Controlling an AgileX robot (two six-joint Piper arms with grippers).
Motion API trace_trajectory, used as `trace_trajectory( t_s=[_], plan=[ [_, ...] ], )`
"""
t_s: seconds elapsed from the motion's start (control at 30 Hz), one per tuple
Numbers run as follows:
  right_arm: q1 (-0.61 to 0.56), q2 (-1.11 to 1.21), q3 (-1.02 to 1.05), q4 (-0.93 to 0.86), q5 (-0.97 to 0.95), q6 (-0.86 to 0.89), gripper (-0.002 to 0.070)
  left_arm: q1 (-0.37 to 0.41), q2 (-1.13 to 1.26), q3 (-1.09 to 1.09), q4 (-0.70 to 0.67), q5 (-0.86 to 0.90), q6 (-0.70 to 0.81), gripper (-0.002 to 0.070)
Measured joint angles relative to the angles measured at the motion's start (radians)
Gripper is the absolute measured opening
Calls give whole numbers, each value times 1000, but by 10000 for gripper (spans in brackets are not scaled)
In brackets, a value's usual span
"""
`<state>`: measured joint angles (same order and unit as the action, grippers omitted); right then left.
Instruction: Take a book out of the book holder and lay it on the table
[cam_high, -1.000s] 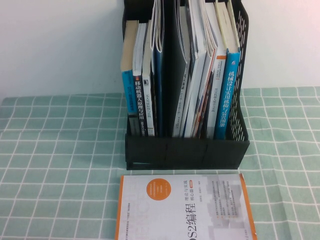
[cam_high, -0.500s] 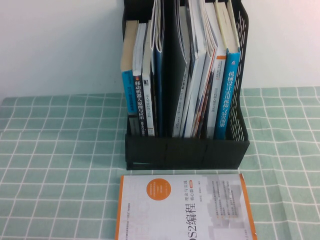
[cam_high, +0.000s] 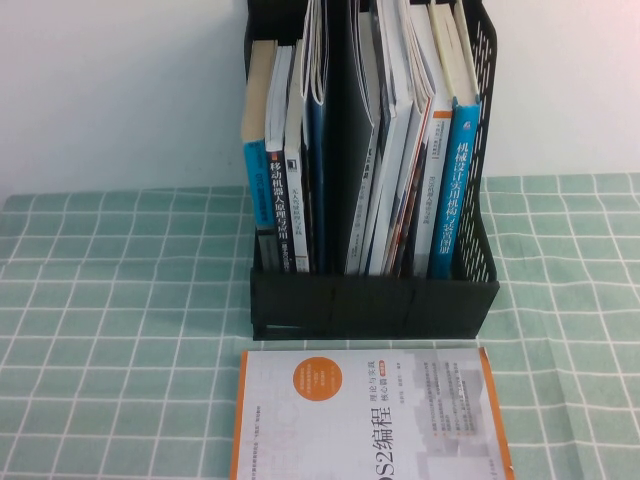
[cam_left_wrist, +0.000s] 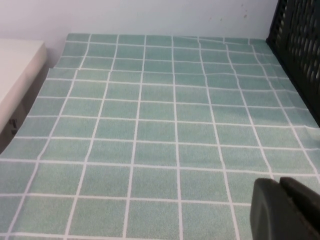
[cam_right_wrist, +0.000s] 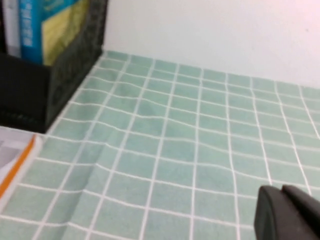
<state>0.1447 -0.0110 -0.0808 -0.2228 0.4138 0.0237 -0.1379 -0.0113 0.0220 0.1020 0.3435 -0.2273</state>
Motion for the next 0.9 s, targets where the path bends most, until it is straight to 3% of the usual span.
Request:
trace_trajectory(
  t_s=[0.2,0.9],
  plan=[
    [-122,0,97,34,-20,0,-1,0,0,0,0,2,0,-3],
    [-128,0,102,79,-30,-77,-1,0,0,0,2,2,0,-3]
  ],
)
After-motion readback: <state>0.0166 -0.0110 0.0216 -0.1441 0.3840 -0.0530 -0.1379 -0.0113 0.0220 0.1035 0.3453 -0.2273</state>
